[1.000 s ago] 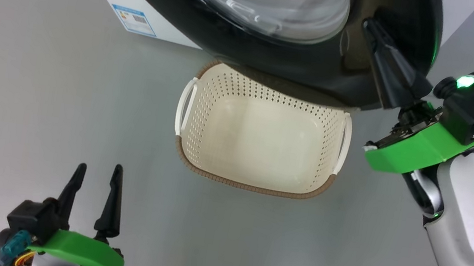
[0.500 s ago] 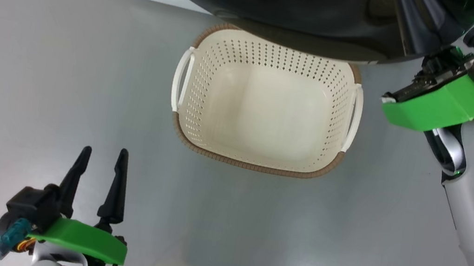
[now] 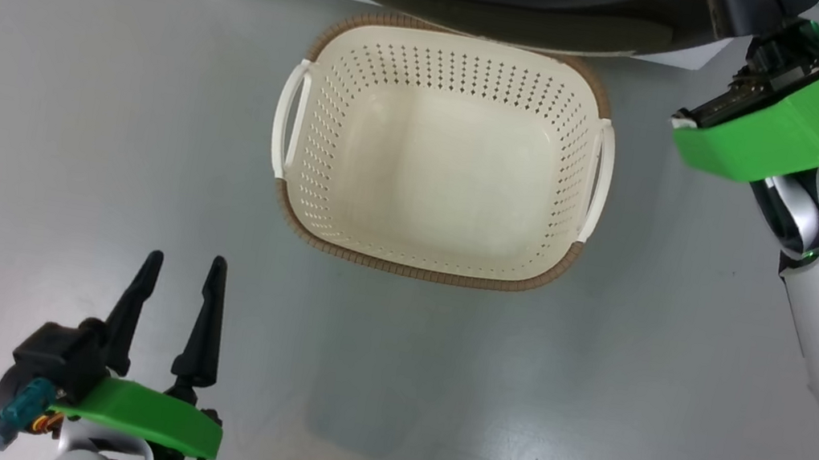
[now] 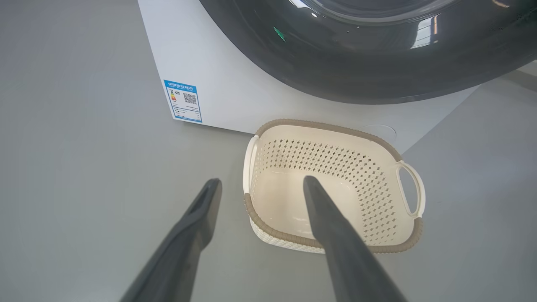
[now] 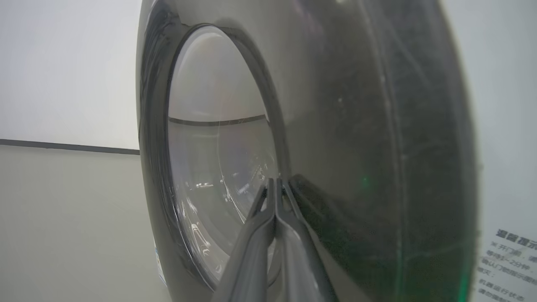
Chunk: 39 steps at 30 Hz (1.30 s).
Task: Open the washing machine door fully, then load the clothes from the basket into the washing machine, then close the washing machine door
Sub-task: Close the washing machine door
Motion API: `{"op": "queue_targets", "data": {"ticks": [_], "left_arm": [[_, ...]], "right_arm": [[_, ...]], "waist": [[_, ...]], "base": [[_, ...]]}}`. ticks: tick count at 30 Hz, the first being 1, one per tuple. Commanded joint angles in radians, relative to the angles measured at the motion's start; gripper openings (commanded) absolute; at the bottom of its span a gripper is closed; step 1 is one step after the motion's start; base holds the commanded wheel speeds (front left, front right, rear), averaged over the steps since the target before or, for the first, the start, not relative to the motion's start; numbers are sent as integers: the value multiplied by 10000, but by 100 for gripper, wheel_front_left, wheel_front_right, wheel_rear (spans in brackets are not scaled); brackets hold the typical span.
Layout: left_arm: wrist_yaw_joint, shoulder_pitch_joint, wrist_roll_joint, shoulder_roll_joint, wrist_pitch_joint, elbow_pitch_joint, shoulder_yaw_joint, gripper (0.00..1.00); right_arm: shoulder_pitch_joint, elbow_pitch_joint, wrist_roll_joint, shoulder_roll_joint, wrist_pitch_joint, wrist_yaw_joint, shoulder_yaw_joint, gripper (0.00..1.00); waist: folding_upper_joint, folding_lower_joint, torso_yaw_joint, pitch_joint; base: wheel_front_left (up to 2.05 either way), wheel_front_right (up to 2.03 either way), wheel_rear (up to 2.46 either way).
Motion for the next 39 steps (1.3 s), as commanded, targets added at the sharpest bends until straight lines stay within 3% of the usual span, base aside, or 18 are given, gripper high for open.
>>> {"op": "queue_targets", "data": {"ticks": [1, 39], "left_arm": [[-12, 163, 22, 139, -65, -249, 293, 100], [-19, 476, -88, 139, -65, -173, 27, 100]], "right_arm": [[-111, -176, -70, 84, -46, 14, 21, 0], [-2604, 1940, -620, -410, -46, 14, 389, 0]], "waist": [[0, 0, 0, 37], [0, 0, -130, 40]], "base": [[0, 0, 0], [0, 0, 0]]}}
